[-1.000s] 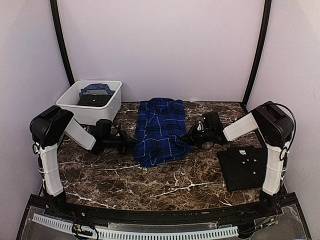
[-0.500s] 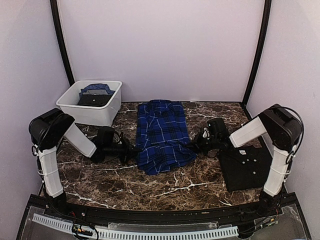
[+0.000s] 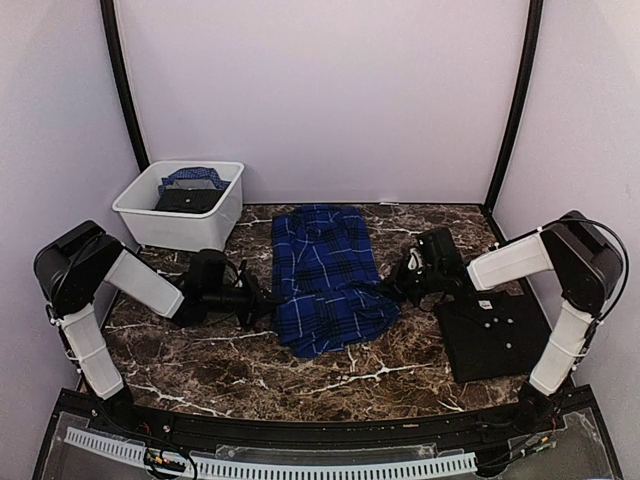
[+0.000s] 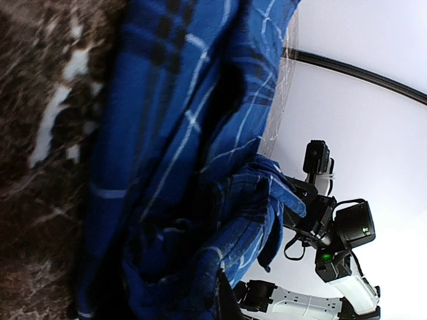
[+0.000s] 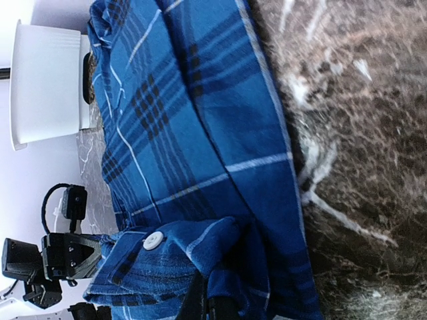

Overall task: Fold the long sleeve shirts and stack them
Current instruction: Fold the rectangle-folded shirt at the center of the board.

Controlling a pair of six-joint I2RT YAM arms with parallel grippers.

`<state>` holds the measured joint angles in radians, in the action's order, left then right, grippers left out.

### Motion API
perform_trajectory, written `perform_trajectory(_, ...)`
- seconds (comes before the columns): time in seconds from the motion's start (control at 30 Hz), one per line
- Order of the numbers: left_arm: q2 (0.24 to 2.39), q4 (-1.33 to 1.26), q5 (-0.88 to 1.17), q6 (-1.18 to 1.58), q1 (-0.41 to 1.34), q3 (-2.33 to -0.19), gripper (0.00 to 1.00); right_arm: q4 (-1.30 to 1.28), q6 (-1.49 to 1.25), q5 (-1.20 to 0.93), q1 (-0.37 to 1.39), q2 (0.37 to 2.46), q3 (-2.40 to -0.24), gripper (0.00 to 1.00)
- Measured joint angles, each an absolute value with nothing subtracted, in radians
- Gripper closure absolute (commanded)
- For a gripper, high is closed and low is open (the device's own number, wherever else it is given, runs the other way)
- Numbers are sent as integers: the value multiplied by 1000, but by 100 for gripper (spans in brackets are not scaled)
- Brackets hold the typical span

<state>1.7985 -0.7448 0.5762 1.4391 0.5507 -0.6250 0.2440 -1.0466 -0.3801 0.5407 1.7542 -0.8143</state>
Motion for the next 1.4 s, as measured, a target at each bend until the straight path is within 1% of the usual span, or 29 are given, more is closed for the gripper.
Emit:
perform_trajectory(0.17,1773,-697,565,1398,534,-687,100,202,-1021,-359,541,1765,-911,100)
perform_trajectory(0.23,1781,-693,568,1386,519,-701,93,201,-1011,-356,541,1785,-947,98)
perform_trajectory(0.27,1789,-693,569,1380,513,-707,83,200,-1008,-355,541,1796,-959,93)
perform_trajectory(0.3,1802,-693,574,1375,505,-714,76,199,-1003,-355,540,1811,-972,85)
perform_trajectory(0.33,1817,-694,581,1366,498,-721,63,197,-995,-355,539,1829,-986,78)
perform_trajectory(0.37,1829,-691,588,1356,492,-729,57,193,-991,-356,537,1847,-997,70)
perform_trajectory(0.4,1841,-685,593,1345,485,-737,47,187,-991,-356,536,1858,-1003,64)
perform_trajectory(0.43,1848,-677,595,1333,481,-745,42,178,-976,-358,534,1867,-1006,58)
perform_trajectory(0.47,1853,-661,604,1321,476,-758,33,165,-960,-360,532,1870,-1008,54)
perform_trajectory(0.53,1851,-634,610,1287,466,-774,26,144,-943,-358,529,1869,-1012,45)
perform_trajectory(0.6,1844,-590,615,1238,460,-799,24,120,-916,-348,527,1864,-1021,38)
perform_trajectory(0.67,1833,-531,630,1179,456,-828,24,88,-873,-337,527,1839,-1021,33)
perform_trajectory(0.8,1830,-441,666,1076,455,-884,27,41,-809,-310,527,1760,-1013,31)
perform_trajectory(0.87,1830,-390,680,1028,455,-904,32,17,-767,-293,527,1720,-1007,31)
perform_trajectory(0.9,1830,-369,685,1012,455,-912,36,3,-746,-286,527,1702,-1004,32)
perform_trajectory(0.93,1830,-338,694,990,456,-925,39,-7,-727,-278,527,1690,-999,34)
perform_trajectory(1.0,1831,-296,701,965,459,-949,51,-31,-689,-262,527,1683,-991,37)
perform_trajectory(1.03,1833,-277,703,950,462,-963,54,-46,-672,-256,529,1685,-987,37)
perform_trajectory(1.07,1837,-265,706,941,466,-978,59,-62,-657,-250,532,1686,-983,38)
perform_trajectory(1.13,1851,-249,712,925,476,-1003,63,-89,-635,-234,537,1691,-979,38)
perform_trajectory(1.17,1860,-243,713,920,481,-1015,63,-101,-624,-228,543,1694,-980,37)
perform_trajectory(1.23,1874,-232,713,913,483,-1022,61,-122,-607,-219,558,1704,-980,37)
perform_trajectory(1.3,1890,-211,706,899,487,-1027,53,-136,-599,-216,567,1711,-980,36)
perform_trajectory(1.37,1899,-175,688,880,487,-1033,37,-144,-591,-215,572,1711,-977,35)
perform_trajectory(1.4,1900,-159,680,867,487,-1034,34,-147,-587,-213,573,1711,-974,33)
